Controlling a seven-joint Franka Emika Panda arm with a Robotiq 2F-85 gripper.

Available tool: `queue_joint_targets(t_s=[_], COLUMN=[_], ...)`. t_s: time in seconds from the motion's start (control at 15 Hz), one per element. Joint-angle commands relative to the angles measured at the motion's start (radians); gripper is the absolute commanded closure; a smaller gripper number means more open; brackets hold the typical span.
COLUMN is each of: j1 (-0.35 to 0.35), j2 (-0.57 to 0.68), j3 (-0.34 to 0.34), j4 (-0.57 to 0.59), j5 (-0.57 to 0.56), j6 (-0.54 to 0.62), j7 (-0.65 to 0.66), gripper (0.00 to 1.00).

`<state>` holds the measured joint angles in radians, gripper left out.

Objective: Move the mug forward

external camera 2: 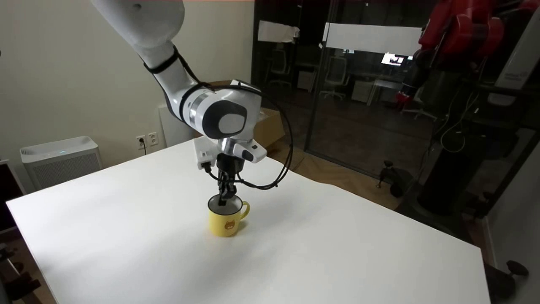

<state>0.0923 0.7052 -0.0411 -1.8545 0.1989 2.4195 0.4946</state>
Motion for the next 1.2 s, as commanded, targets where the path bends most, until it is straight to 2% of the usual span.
queue_joint_targets(t_s=[0.0,0.47,0.73,0.8,0.93,1.13], j1=[0.07,0.103,0.026,0.003,-0.032,-0.059], j2=[-0.119,-0.18,-0.201,-0.203,-0.208,-0.225], j3=[-0.048,-0.092,-0.015,0.008,0.045,0.08], j4=[-0.205,-0.38,-0.422,-0.427,-0.438,-0.463], j5=[0.029,0.052,0.147,0.178,0.229,0.282], j6=[0.066,0.301,0.389,0.403,0.433,0.476], j7=[0.181,0.425,0.38,0.358,0.328,0.296], gripper=[0.97,0.97,0.97,0.64,0.58,0.37])
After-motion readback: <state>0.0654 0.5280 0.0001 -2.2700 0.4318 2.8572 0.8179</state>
